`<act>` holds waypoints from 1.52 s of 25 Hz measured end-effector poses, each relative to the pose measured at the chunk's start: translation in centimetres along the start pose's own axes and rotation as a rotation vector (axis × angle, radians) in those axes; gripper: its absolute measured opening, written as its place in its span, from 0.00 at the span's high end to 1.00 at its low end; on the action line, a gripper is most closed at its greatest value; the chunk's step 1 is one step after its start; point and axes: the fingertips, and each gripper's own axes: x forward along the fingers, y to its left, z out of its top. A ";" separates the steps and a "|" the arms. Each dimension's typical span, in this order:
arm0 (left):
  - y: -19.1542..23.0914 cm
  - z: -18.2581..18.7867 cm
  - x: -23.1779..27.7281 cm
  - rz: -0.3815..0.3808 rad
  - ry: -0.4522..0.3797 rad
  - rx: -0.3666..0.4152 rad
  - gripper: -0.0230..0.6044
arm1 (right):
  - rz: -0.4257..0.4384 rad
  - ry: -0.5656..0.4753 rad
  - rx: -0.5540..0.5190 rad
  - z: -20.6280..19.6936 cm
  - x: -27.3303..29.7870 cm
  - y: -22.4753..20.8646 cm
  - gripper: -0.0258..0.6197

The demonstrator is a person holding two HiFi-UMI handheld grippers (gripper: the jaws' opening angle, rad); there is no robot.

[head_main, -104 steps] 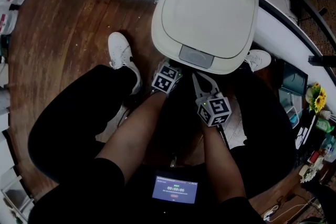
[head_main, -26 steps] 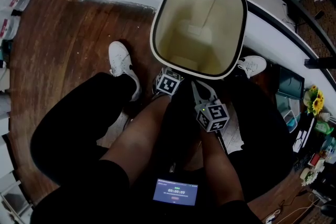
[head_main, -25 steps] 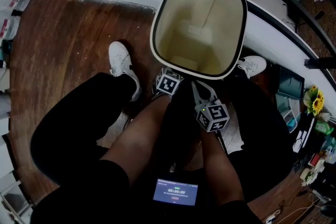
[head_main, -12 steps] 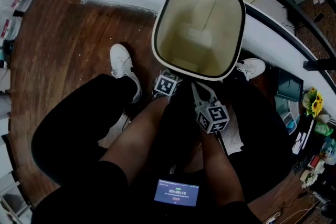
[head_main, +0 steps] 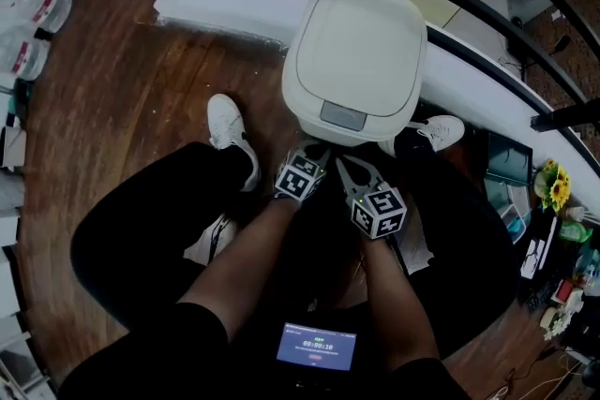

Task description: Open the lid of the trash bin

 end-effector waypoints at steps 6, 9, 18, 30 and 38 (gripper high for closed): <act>-4.0 2.9 -7.6 -0.049 -0.108 0.031 0.90 | 0.049 0.006 -0.059 1.8 -2.7 4.6 0.93; -5.1 4.4 -11.5 -0.051 -0.151 0.056 0.90 | 0.060 0.003 -0.071 3.1 -4.4 6.8 0.93; -9.7 11.3 -24.6 -0.124 -0.364 0.074 0.90 | 0.051 -0.093 -0.139 9.2 -11.4 13.4 0.93; -22.1 14.9 -41.7 -0.339 -0.562 0.224 0.90 | 0.192 -0.276 -0.305 14.2 -21.9 27.8 0.93; -25.7 12.9 -46.9 -0.363 -0.612 0.235 0.90 | 0.222 -0.361 -0.403 14.3 -27.1 33.6 0.93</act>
